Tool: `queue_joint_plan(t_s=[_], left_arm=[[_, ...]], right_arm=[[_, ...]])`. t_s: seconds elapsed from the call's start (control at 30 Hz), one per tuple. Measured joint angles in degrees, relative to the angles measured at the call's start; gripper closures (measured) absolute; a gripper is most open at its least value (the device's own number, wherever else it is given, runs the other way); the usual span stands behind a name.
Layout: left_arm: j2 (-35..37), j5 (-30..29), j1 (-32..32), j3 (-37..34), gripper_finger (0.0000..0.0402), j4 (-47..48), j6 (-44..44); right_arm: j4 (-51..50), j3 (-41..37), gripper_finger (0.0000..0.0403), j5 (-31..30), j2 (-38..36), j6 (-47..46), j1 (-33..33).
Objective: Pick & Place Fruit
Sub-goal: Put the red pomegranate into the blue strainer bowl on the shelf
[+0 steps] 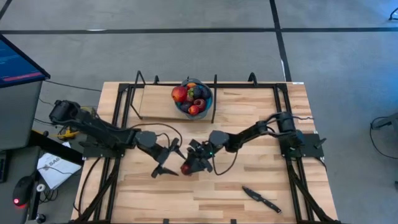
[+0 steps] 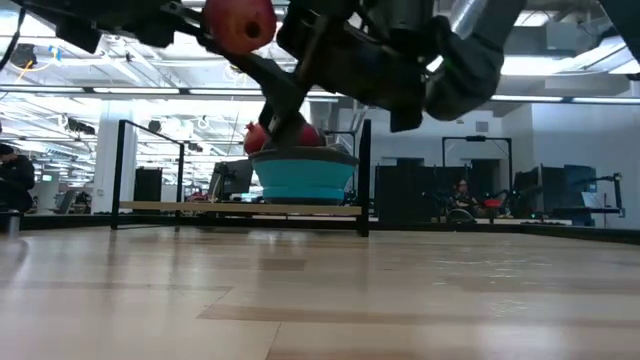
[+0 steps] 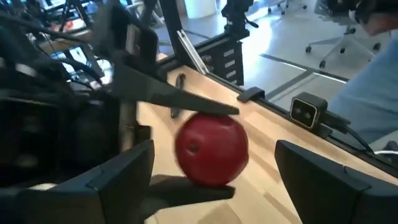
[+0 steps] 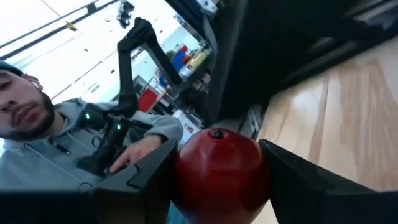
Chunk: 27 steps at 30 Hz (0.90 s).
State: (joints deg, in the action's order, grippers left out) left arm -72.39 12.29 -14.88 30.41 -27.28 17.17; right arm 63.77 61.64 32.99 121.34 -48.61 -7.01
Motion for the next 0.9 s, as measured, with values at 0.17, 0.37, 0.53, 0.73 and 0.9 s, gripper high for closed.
queue_joint_plan(t_s=[0.17,0.37,0.53,0.73,0.9], left_arm=[[-4.4,-1.8,-1.0,0.0,0.0073,-5.5,-0.5],[-6.4,-2.7,-0.9,0.0,0.0074,-8.0,-0.7],[-7.5,-0.6,-0.9,0.0,0.0093,-8.0,-0.5],[-8.0,0.1,-0.9,0.0,0.0141,-8.5,-0.5],[-8.0,1.0,-0.9,0.0,0.02,-8.9,-0.5]], right_arm=[[-5.8,2.5,0.0186,0.2,-0.1,3.3,0.9],[-8.3,3.7,0.0194,0.2,-0.3,5.1,0.9],[-9.1,3.8,0.0191,0.2,-0.3,5.1,0.7],[-9.4,3.8,0.0187,0.2,-0.3,5.5,0.7],[-9.3,3.8,0.0184,0.3,-0.3,5.6,0.8]])
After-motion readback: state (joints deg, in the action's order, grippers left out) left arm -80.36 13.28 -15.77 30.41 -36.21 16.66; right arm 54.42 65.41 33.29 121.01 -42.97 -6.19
